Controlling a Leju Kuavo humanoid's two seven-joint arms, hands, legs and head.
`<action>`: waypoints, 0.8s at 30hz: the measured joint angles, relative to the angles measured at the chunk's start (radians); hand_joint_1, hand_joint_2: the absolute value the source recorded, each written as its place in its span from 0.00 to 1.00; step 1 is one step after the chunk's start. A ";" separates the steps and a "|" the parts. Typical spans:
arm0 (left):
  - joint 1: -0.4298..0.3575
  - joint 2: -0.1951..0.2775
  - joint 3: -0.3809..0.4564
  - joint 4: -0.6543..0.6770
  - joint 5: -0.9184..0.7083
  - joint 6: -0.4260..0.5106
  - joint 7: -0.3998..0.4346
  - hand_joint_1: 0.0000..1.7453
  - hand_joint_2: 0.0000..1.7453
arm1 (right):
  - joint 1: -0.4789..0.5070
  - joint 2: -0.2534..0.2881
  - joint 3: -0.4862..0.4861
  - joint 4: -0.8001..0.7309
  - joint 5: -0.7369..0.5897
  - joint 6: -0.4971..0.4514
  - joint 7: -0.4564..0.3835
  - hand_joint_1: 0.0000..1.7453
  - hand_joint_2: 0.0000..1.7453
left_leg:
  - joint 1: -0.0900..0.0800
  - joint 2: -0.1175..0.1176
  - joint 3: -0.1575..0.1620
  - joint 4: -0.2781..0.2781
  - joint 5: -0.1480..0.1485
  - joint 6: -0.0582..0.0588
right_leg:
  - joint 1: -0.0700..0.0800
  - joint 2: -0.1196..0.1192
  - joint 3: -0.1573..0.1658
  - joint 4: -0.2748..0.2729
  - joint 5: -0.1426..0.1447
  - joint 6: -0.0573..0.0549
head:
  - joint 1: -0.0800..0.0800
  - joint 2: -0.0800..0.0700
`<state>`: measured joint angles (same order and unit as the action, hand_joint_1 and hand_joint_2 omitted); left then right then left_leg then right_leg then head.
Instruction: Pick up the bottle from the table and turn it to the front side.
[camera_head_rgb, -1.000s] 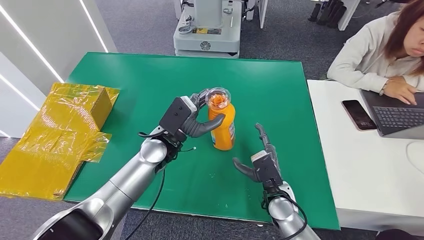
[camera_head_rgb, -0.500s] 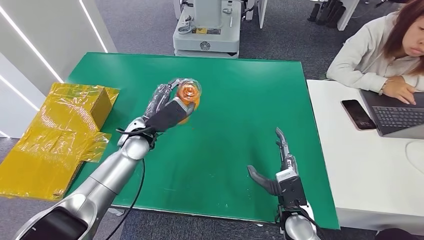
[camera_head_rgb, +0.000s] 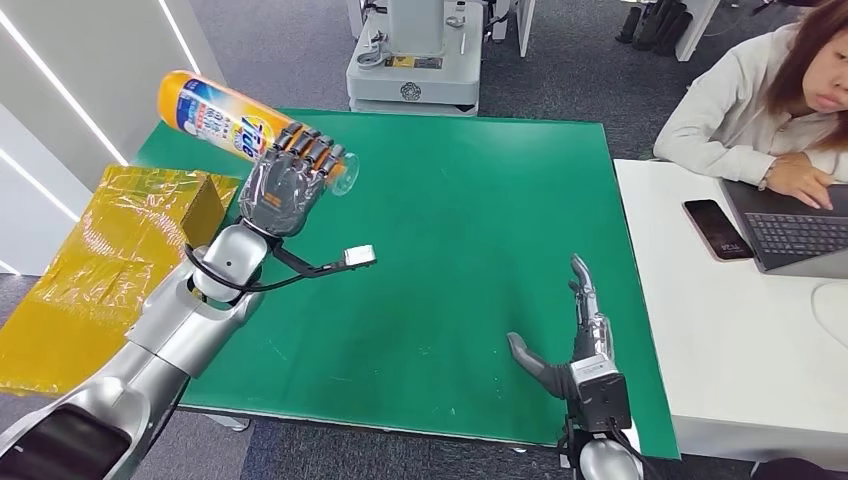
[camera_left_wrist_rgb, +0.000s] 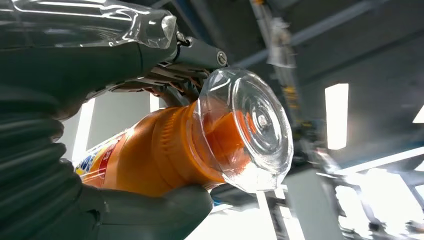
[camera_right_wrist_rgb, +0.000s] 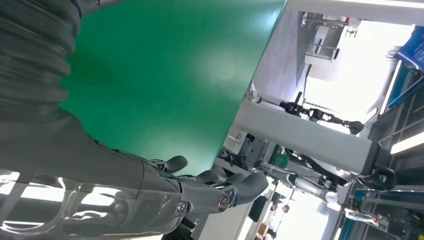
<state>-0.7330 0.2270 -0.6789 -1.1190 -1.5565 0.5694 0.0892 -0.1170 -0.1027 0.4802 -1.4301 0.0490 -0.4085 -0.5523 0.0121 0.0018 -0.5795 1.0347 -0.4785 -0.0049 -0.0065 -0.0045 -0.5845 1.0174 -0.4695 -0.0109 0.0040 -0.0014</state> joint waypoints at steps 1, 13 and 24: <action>-0.017 0.023 -0.043 0.006 -0.003 -0.003 0.065 1.00 1.00 | 0.002 -0.003 -0.001 0.000 -0.007 -0.003 -0.006 0.00 1.00 | 0.000 0.000 0.000 0.000 0.000 0.000 | 0.000 0.000 0.000 0.000 0.000 0.000 | 0.000 0.000; -0.050 0.201 -0.323 0.193 -0.005 -0.074 0.199 1.00 1.00 | 0.042 -0.025 -0.029 -0.021 -0.026 -0.029 -0.038 0.00 1.00 | 0.000 0.004 0.000 -0.001 0.000 0.000 | 0.000 0.003 -0.001 0.000 0.000 0.000 | 0.000 0.000; 0.083 0.256 -0.182 0.482 0.010 -0.111 0.092 1.00 1.00 | 0.106 -0.029 -0.058 -0.068 -0.021 -0.025 -0.034 0.00 1.00 | 0.000 0.005 0.000 -0.002 0.000 0.000 | 0.000 0.005 -0.002 0.000 0.000 -0.001 | 0.000 0.000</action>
<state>-0.6503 0.4826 -0.8607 -0.6367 -1.5461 0.4586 0.1808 -0.0110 -0.1320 0.4226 -1.4982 0.0284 -0.4339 -0.5858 0.0124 0.0070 -0.5796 1.0325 -0.4787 -0.0054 -0.0065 0.0010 -0.5861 1.0179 -0.4697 -0.0115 0.0038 -0.0013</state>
